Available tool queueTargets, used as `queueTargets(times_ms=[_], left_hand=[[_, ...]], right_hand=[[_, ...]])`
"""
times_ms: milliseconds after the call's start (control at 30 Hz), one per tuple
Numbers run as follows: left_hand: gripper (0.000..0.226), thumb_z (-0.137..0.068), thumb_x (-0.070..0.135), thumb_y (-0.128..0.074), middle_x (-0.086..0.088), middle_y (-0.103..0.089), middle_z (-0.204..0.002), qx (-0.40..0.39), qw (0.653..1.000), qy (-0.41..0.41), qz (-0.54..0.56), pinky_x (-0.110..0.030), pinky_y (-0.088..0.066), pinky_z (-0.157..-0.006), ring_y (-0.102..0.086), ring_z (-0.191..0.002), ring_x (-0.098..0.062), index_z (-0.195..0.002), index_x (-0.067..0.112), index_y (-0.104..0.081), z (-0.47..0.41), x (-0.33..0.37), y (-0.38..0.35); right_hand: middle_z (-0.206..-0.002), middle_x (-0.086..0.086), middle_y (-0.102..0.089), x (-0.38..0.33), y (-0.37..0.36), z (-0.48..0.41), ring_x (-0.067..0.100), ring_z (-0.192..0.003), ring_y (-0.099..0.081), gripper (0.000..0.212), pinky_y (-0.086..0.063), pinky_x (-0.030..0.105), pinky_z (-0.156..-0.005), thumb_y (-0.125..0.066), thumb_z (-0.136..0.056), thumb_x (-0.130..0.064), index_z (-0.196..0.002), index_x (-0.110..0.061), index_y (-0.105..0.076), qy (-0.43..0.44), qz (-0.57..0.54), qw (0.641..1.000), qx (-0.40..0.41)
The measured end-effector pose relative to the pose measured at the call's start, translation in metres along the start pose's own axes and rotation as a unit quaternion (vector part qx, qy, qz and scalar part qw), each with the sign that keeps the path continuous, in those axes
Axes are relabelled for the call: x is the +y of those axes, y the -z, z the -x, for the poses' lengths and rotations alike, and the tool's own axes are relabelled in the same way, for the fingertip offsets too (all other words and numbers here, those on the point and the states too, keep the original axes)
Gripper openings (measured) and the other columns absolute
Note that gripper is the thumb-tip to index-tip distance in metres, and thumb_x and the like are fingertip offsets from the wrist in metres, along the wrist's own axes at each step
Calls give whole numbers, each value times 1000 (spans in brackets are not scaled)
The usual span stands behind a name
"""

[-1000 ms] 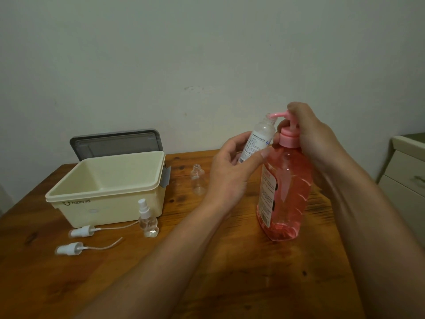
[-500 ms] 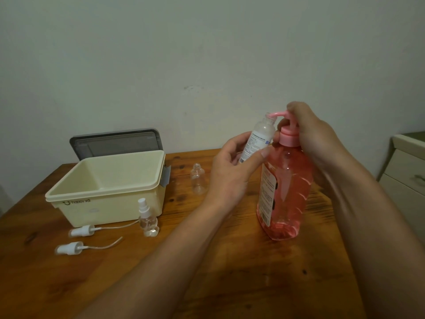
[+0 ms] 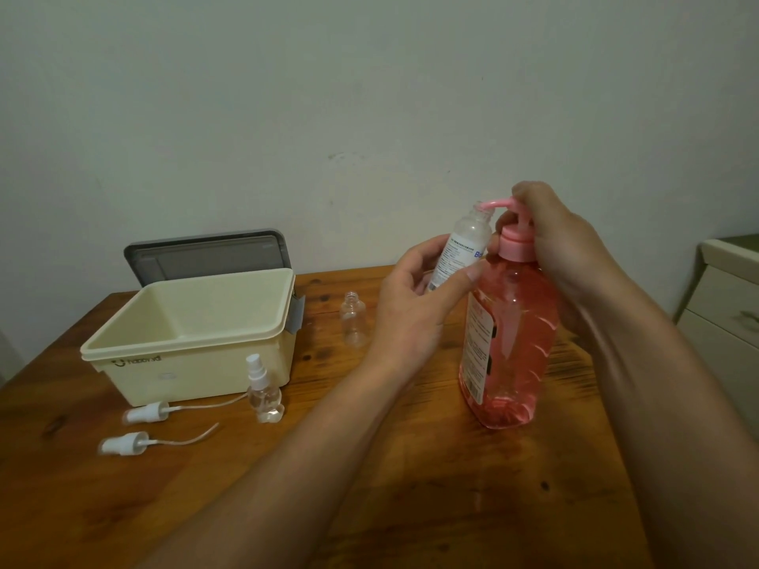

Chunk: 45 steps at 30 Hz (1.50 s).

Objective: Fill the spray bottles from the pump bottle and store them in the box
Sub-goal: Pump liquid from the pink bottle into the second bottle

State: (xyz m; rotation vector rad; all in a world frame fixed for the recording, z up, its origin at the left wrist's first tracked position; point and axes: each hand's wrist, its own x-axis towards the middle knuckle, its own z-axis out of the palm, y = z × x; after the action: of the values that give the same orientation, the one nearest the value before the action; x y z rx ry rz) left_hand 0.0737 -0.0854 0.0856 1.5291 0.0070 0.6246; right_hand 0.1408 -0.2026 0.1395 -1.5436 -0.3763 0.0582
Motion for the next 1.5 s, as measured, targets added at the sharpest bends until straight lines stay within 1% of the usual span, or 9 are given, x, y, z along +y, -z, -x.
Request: queueTargets(times_ms=[100,300,467,600,833,933,1067,1267,1500], left_hand=[[47,-83,17,-75,4,-69,-113,1,1000,4,-1,-13,-53,-73,-67,-92,3,-127,16,-58,0,-2,-1],[45,-84,15,-73,4,-69,-113,-3,1000,0,0,-14,-54,-76,-67,-91,4,-126,17,-58,0,-1,0],[38,-84,13,-74,7,-69,-109,-4,1000,-7,7,-13,-54,-76,-66,-87,6,-117,22,-59,0,0,-1],[39,-83,14,-75,6,-70,-109,-2,1000,-1,8,-13,-53,-75,-67,-89,4,-118,22,-60,0,-2,-1],[44,-85,13,-73,7,-68,-110,-6,1000,-5,10,-12,-53,-74,-66,-89,6,-126,17,-57,0,0,-1],[44,-84,12,-73,7,-69,-108,-2,1000,-7,11,-13,-53,-74,-66,-88,5,-125,16,-58,-1,-1,-1],[46,-84,15,-74,4,-70,-112,2,1000,-4,3,-15,-54,-76,-67,-93,1,-127,14,-58,0,-4,-1],[45,-85,15,-72,6,-68,-112,-1,1000,-9,0,-14,-53,-75,-66,-91,4,-127,16,-57,0,-1,0],[41,-84,14,-73,9,-68,-106,-2,1000,-11,-2,-12,-53,-74,-66,-87,7,-122,19,-58,0,-1,0]], right_hand=[[-59,3,-64,-1,0,0,26,-66,-51,30,-41,39,-66,-46,-91,-38,-78,-14,-60,-3,-8,1000,-1],[-63,3,-65,2,0,-1,18,-46,-53,40,-44,34,-58,-45,-91,-51,-77,-16,-60,-2,1,1000,-2],[-62,4,-64,1,0,-1,25,-63,-52,34,-43,37,-63,-45,-91,-43,-81,-14,-60,-2,-3,1000,-2],[-61,4,-64,0,0,-1,27,-65,-50,31,-41,36,-61,-46,-91,-39,-79,-14,-60,-1,-5,1000,-8],[-63,3,-64,1,-1,0,19,-46,-50,39,-42,35,-59,-46,-89,-51,-77,-16,-60,0,1,1000,-2],[-60,2,-63,-1,-1,1,22,-53,-51,36,-42,35,-60,-45,-91,-43,-76,-16,-61,4,2,1000,-5],[-56,3,-61,-2,-2,2,23,-58,-50,45,-41,31,-56,-44,-94,-36,-61,-19,-68,9,-12,1000,-2],[-64,3,-66,1,0,0,22,-56,-55,40,-45,36,-64,-45,-91,-52,-76,-18,-61,-1,12,1000,1],[-58,3,-64,-1,-1,1,26,-65,-53,34,-43,39,-66,-43,-94,-39,-78,-13,-59,6,0,1000,-1]])
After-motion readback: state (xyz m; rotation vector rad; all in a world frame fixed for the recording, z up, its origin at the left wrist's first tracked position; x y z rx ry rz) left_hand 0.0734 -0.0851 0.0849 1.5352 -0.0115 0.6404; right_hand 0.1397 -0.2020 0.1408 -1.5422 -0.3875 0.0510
